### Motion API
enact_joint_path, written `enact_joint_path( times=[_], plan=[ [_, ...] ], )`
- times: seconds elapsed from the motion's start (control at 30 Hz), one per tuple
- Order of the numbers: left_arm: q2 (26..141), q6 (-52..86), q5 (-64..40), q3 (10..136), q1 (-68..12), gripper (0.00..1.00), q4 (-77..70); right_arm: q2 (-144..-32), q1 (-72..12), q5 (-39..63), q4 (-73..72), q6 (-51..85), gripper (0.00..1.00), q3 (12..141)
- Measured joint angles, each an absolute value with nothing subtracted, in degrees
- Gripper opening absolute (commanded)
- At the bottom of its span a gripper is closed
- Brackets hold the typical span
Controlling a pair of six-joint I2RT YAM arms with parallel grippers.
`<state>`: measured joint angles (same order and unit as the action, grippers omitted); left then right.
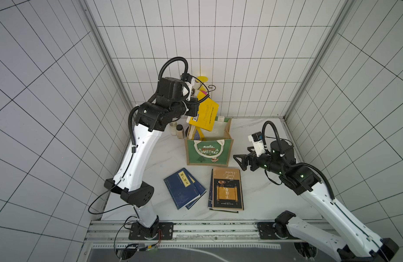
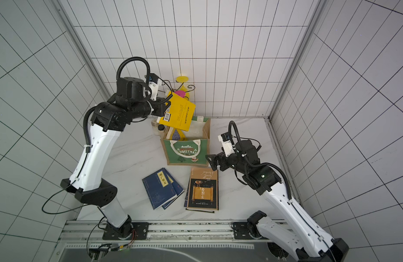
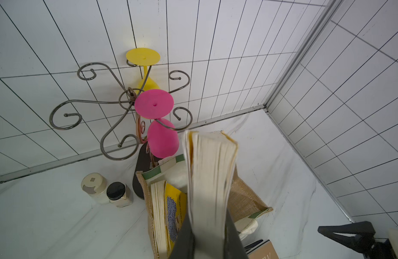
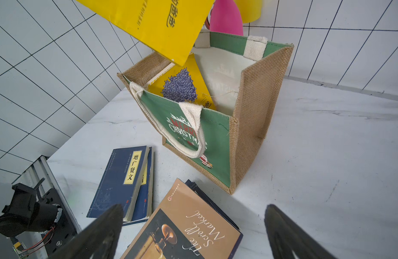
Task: Put the books into the canvas bag
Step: Place the book in the canvas bag.
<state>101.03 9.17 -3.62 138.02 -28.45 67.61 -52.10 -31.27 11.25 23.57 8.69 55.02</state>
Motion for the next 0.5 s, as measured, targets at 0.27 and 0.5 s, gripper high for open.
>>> enact_joint_path(
  times=[0.27, 0.5],
  plan=[
    [104.79, 6.98, 2.35, 133.86, -29.39, 0.0, 71.68, -52.23, -30.63, 12.6, 23.49, 8.73, 0.99, 55.02],
    [104.86, 5.96, 5.96, 131.72, -29.87, 0.0, 71.83, -54.02, -30.26, 14.74, 21.93, 9.06, 0.99, 55.0]
  ],
)
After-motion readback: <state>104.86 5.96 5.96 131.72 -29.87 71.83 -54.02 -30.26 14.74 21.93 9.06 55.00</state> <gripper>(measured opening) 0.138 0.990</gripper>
